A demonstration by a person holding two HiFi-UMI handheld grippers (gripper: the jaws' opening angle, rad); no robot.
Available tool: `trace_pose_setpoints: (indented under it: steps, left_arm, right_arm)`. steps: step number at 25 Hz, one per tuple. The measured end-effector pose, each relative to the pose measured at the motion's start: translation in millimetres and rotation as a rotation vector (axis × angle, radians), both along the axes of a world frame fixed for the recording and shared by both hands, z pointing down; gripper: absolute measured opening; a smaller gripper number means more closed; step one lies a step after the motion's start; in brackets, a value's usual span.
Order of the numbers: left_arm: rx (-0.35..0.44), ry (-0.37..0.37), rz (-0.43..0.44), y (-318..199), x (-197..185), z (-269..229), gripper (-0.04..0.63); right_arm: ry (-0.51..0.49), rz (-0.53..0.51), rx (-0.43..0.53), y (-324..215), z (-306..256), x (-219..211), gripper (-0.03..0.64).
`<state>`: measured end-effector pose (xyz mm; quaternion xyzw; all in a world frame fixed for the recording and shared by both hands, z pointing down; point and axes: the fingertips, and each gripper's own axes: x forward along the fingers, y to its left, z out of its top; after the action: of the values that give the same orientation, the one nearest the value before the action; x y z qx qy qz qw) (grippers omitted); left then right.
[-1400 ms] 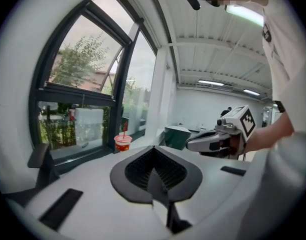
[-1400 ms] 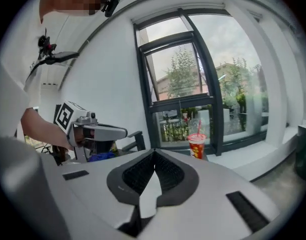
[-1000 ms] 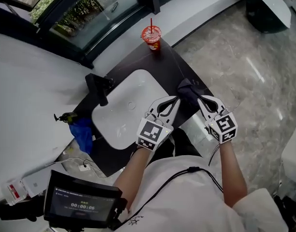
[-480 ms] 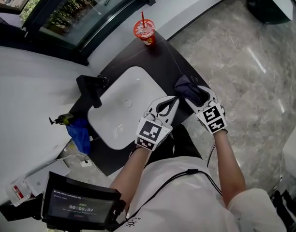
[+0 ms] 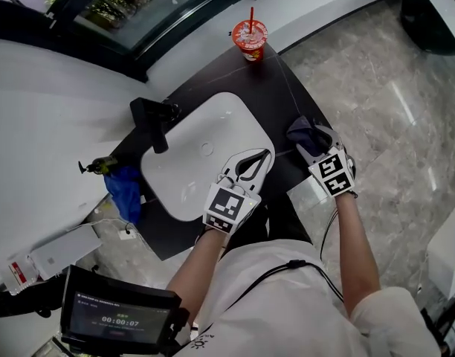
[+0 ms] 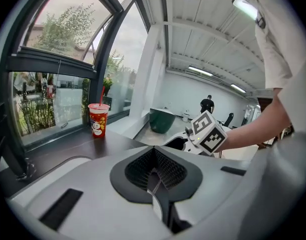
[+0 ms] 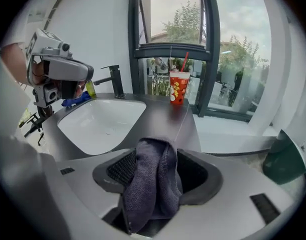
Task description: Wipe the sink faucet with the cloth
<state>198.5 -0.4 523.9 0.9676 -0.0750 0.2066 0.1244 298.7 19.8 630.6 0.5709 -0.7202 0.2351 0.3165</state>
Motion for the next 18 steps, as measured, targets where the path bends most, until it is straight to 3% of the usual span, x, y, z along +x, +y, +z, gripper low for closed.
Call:
trace_pose_setpoints:
  steps: [4, 9, 10, 11, 12, 18]
  left_arm:
    - [-0.014, 0.009, -0.026, -14.0, -12.7, -1.1, -0.006]
    - [-0.01, 0.023, -0.042, -17.8, -17.6, -6.5, -0.006]
    - [-0.007, 0.025, -0.049, -20.4, -20.2, -8.4, -0.006]
    - [-0.004, 0.026, -0.06, -23.2, -24.0, -10.0, -0.006]
    - [-0.002, 0.027, -0.073, -25.9, -28.5, -11.2, -0.006]
    - [0.02, 0.058, -0.189, -47.7, -64.4, -25.5, -0.006]
  right_arm:
    - [0.002, -0.023, 0.012, -9.7, -17.3, -12.4, 0.241]
    - [0.057, -0.017, -0.095, -3.4, 15.6, -1.0, 0.241]
    - [0.052, -0.008, -0.106, -3.1, 20.1, 1.0, 0.23]
    - [0.041, -0.002, -0.111, -3.4, 21.9, 1.5, 0.155]
    - [0.024, 0.0, -0.112, -4.2, 21.3, 1.1, 0.141]
    - [-0.079, -0.029, -0.049, -18.6, -11.4, -8.3, 0.12]
